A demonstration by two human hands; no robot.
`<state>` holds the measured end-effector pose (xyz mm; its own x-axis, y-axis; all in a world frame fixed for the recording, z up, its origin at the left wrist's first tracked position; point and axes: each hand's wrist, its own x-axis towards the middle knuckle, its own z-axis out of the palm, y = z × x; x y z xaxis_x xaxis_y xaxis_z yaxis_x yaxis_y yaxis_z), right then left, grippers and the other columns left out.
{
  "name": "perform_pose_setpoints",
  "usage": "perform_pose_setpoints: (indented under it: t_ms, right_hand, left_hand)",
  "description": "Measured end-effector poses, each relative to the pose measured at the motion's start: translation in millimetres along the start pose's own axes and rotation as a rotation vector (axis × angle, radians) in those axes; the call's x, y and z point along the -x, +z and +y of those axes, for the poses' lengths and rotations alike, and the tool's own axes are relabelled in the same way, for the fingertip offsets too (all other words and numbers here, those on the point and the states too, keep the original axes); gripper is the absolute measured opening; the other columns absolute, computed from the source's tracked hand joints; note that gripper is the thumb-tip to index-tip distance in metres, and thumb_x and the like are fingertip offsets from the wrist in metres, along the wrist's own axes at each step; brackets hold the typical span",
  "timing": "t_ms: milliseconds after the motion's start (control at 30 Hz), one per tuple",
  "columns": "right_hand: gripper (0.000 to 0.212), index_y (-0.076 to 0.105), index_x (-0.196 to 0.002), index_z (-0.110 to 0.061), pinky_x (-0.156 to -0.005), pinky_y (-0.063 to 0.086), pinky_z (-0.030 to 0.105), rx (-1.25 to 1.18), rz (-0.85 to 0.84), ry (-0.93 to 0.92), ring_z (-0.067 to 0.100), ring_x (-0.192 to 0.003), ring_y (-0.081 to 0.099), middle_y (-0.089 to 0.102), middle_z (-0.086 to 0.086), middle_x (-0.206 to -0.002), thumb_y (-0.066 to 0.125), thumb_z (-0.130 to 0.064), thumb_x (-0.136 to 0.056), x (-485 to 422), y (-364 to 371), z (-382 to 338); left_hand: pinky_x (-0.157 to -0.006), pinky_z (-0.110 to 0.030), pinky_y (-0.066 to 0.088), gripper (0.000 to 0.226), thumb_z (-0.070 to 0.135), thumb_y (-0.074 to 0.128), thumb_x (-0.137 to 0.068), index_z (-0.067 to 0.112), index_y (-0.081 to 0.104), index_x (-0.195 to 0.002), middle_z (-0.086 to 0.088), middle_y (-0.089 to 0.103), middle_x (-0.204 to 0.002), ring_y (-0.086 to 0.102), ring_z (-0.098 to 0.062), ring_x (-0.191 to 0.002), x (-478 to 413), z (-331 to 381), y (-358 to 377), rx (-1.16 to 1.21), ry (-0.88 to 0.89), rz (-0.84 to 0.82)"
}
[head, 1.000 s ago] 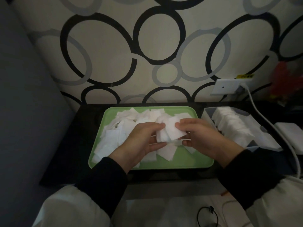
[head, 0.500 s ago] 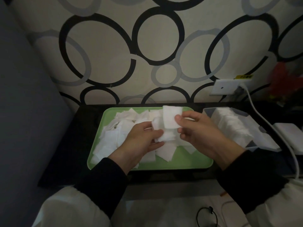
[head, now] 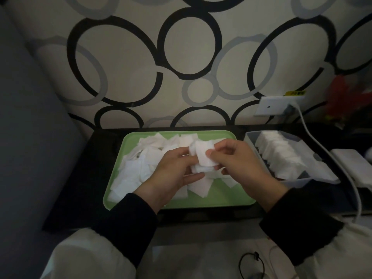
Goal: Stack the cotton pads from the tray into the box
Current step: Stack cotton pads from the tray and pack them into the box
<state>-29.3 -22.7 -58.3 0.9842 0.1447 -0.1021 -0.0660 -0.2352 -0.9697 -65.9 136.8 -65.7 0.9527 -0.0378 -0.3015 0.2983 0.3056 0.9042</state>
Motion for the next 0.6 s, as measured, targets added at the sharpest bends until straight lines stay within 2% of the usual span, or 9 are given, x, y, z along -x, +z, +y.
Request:
perform_pose_setpoints:
  t_ms: [100, 167, 233, 300, 400, 500, 600]
  right_hand:
    - [0.015, 0.061, -0.088, -0.009, -0.047, 0.043, 0.016, 0.01, 0.028, -0.035, 0.01, -0.052, 0.058, 0.061, 0.011, -0.072, 0.075, -0.015, -0.085, 0, -5, 3]
    - [0.022, 0.057, -0.089, -0.012, -0.05, 0.045, 0.018, 0.025, 0.055, -0.05, 0.013, -0.057, 0.057, 0.058, 0.006, -0.075, 0.077, -0.019, -0.084, 1, -11, 7]
    - [0.028, 0.056, -0.095, -0.021, -0.062, 0.05, 0.028, 0.127, 0.104, -0.071, 0.013, -0.068, 0.058, 0.06, 0.002, -0.086, 0.079, -0.029, -0.081, 1, -18, 12]
    - [0.034, 0.057, -0.103, -0.031, -0.074, 0.053, 0.035, 0.199, 0.136, -0.109, 0.012, -0.078, 0.059, 0.06, -0.004, -0.099, 0.08, -0.03, -0.079, 2, -30, 13]
    - [0.052, 0.057, -0.12, -0.039, -0.085, 0.055, 0.029, 0.196, 0.016, -0.175, 0.007, -0.098, 0.061, 0.056, -0.007, -0.119, 0.082, -0.026, -0.077, 8, -53, 7]
    - [0.056, 0.06, -0.126, -0.027, -0.084, 0.056, 0.023, 0.291, -0.128, -0.22, 0.003, -0.099, 0.063, 0.063, -0.008, -0.114, 0.084, -0.021, -0.076, 16, -76, 3]
    - [0.042, 0.068, -0.117, -0.018, -0.071, 0.053, 0.015, 0.438, -0.135, -0.25, -0.001, -0.087, 0.066, 0.07, -0.008, -0.099, 0.082, -0.017, -0.078, 18, -106, 2]
  left_hand:
    - [-0.076, -0.039, 0.061, 0.025, 0.027, 0.054, -0.099, 0.013, 0.068, -0.115, -0.013, 0.074, -0.108, 0.073, -0.029, -0.096, -2, 3, 9, 0.091, -0.053, 0.052]
    - [-0.079, -0.04, 0.06, 0.03, 0.04, 0.06, -0.096, 0.018, 0.069, -0.113, -0.008, 0.076, -0.107, 0.073, -0.026, -0.097, -4, 1, 14, 0.022, -0.029, 0.027]
    - [-0.083, -0.038, 0.06, 0.028, 0.032, 0.071, -0.089, 0.019, 0.069, -0.114, -0.002, 0.076, -0.106, 0.073, -0.022, -0.1, -4, -4, 20, -0.095, 0.038, -0.032]
    - [-0.083, -0.036, 0.06, 0.033, 0.013, 0.075, -0.086, 0.018, 0.065, -0.117, -0.001, 0.076, -0.106, 0.073, -0.02, -0.098, -7, -11, 28, -0.167, 0.079, -0.054]
    - [-0.079, -0.033, 0.06, 0.035, 0.004, 0.074, -0.085, 0.022, 0.066, -0.114, -0.003, 0.074, -0.106, 0.073, -0.021, -0.097, -13, -17, 43, -0.26, 0.144, -0.081]
    - [-0.081, -0.035, 0.061, 0.037, 0.005, 0.077, -0.082, 0.026, 0.069, -0.112, -0.002, 0.072, -0.107, 0.07, -0.02, -0.1, -16, -22, 59, -0.332, 0.219, -0.131]
    - [-0.08, -0.033, 0.061, 0.037, 0.014, 0.081, -0.08, 0.027, 0.067, -0.112, 0.0, 0.072, -0.106, 0.07, -0.016, -0.099, -19, -27, 80, -0.408, 0.266, -0.146]
